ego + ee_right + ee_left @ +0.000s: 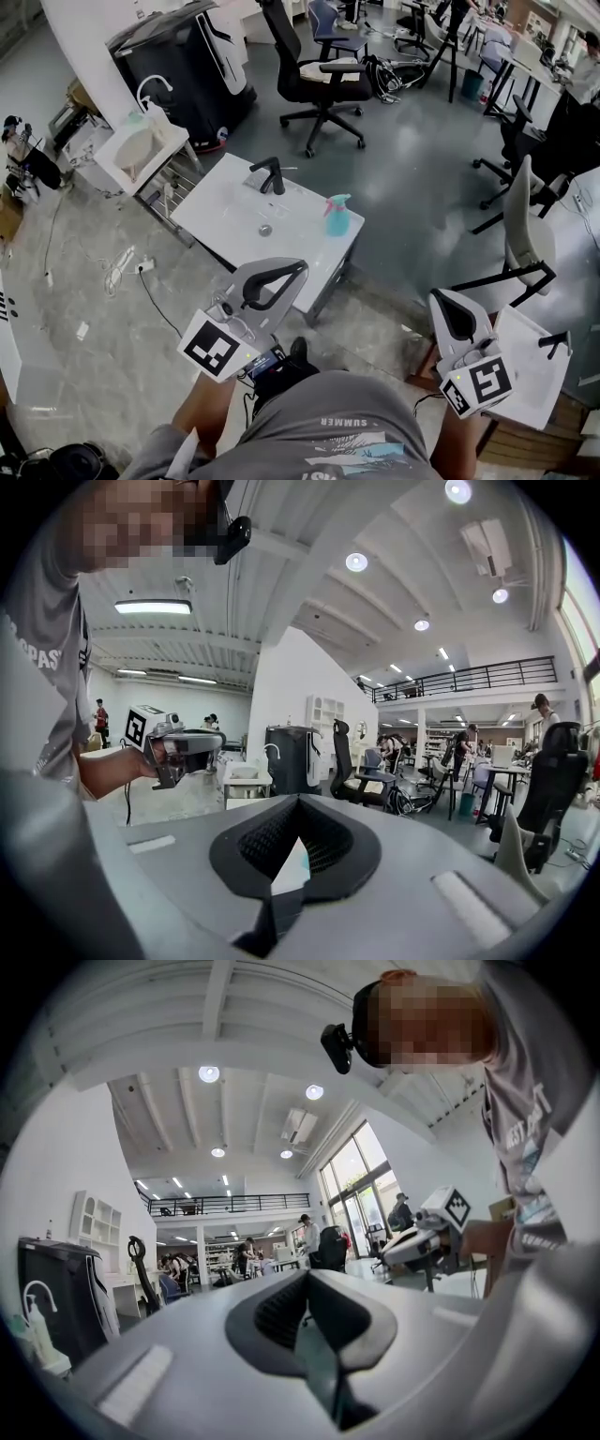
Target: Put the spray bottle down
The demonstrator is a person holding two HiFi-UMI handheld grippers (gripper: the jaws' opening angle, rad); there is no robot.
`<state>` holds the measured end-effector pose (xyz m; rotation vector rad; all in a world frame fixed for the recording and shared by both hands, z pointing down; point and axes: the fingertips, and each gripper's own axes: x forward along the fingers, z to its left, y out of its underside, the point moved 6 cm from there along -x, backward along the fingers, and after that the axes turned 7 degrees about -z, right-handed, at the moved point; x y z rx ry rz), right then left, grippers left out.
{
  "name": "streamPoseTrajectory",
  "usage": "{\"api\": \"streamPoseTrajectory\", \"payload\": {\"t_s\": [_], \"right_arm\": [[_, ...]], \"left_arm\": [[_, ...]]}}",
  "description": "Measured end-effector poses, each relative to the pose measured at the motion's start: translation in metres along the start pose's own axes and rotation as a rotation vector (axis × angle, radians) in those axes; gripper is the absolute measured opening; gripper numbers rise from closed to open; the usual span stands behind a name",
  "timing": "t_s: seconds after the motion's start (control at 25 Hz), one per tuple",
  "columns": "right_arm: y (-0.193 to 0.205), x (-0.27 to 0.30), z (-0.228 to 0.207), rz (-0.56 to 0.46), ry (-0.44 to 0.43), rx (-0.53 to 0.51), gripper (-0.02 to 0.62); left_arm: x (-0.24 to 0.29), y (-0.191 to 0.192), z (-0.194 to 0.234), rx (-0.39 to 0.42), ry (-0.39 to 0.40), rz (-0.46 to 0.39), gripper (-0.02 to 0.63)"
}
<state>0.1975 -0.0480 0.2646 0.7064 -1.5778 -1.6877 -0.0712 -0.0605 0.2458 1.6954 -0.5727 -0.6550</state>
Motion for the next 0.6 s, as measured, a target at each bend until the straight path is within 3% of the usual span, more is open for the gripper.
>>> {"api": "streamPoseTrajectory", "payload": {"t_s": [0.6], "right_arm": [[0.003,-0.033,0.012,-0.005,-0.011,-0.003,-0.002]], "left_arm": [[-0.023,-0.006,-0.031,0.016,-0.029,-0.003,0.003]]}}
